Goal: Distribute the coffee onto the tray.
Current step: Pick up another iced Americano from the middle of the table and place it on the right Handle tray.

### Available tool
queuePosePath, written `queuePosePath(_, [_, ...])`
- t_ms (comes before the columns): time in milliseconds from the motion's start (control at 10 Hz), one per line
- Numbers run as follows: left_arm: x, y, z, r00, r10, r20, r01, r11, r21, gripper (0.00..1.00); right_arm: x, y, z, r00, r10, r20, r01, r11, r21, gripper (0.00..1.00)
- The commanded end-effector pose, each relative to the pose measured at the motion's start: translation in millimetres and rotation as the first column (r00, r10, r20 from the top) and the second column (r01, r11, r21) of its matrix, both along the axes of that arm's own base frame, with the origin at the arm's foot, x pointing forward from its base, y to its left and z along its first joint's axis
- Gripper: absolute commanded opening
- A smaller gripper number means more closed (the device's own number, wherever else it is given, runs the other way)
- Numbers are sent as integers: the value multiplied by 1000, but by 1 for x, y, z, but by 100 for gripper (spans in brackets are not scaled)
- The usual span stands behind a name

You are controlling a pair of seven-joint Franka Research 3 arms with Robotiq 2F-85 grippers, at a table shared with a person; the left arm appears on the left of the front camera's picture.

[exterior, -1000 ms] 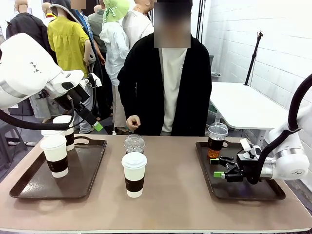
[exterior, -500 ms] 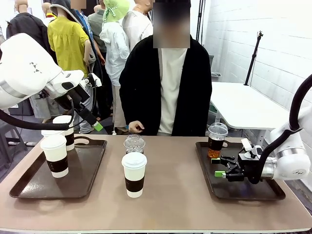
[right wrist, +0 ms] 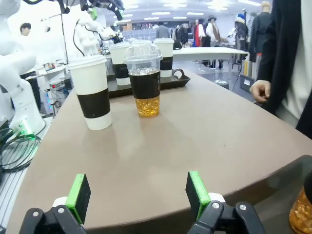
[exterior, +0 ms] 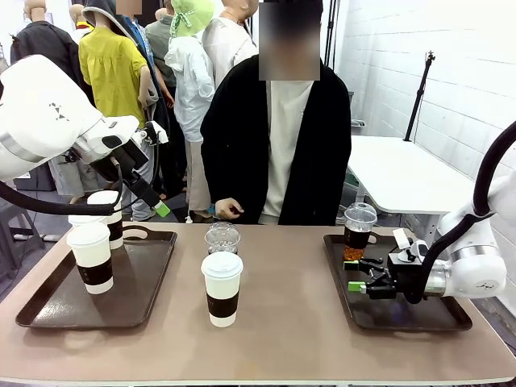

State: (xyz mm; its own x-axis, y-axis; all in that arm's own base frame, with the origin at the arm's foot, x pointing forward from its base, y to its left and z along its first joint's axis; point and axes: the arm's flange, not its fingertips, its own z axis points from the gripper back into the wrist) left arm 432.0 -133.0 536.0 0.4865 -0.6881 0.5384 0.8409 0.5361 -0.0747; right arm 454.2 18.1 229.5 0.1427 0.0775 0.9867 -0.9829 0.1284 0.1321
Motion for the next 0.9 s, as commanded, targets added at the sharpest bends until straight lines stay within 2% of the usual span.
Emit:
queuePosePath(0, [0, 3, 0, 1000, -12, -4, 12, 1000, -10, 100, -12, 24, 2, 999, -39, 16, 39, 999, -5, 100])
queuePosePath(500, [0, 3, 0, 1000, -12, -4, 12, 1000, -10, 100, -15, 68, -1, 1000, 11, 3, -10, 1000, -25, 100])
queuePosePath(800, [0, 3, 0, 1000, -12, -4, 12, 1000, -10, 100, -17, 99, -6, 999, 39, -38, -40, 999, -25, 100])
